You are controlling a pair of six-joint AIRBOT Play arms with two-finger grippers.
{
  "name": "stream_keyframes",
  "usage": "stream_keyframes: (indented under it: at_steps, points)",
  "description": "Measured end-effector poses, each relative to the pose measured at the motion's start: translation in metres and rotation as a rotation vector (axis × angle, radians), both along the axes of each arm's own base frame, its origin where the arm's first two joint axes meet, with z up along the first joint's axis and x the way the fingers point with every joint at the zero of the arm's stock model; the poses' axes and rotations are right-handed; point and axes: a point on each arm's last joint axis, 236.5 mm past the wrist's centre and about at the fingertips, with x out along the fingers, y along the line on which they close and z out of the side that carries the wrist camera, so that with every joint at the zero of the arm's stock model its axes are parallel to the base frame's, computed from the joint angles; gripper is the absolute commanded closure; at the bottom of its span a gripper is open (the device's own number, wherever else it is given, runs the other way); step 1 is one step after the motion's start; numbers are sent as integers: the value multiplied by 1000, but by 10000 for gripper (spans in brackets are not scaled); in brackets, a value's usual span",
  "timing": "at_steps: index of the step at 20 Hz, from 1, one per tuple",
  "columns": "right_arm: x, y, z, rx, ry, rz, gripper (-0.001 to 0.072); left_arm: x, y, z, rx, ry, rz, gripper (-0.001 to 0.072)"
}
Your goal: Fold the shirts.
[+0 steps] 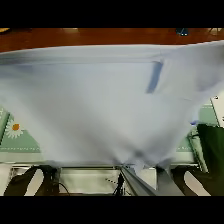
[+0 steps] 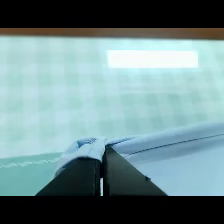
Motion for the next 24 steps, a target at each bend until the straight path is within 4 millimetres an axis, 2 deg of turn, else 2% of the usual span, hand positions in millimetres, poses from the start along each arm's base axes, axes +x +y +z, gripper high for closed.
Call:
stream_keyframes:
  at_steps: [4, 6, 8, 12, 15, 17, 20, 24]
  points:
    - [85, 20, -86, 30, 173, 56, 686, 73, 10, -77, -93, 171, -34, 683]
    - [120, 28, -126, 65, 221, 43, 686, 102, 15, -116, -118, 249, -39, 683]
    - [147, 30, -162, 89, 255, 20, 686, 126, 18, -160, -146, 339, -47, 683]
    - [182, 32, -219, 112, 298, -7, 686, 163, 19, -229, -169, 432, -51, 683]
    - [191, 33, -252, 122, 350, -18, 686, 179, 17, -263, -160, 458, -62, 683]
    - [186, 34, -268, 126, 403, -18, 686, 185, 17, -279, -138, 466, -79, 683]
    - [169, 34, -283, 121, 496, -14, 685, 182, 24, -298, -73, 500, -95, 683]
    - [148, 33, -295, 111, 600, -21, 685, 171, 31, -315, -25, 569, -101, 681]
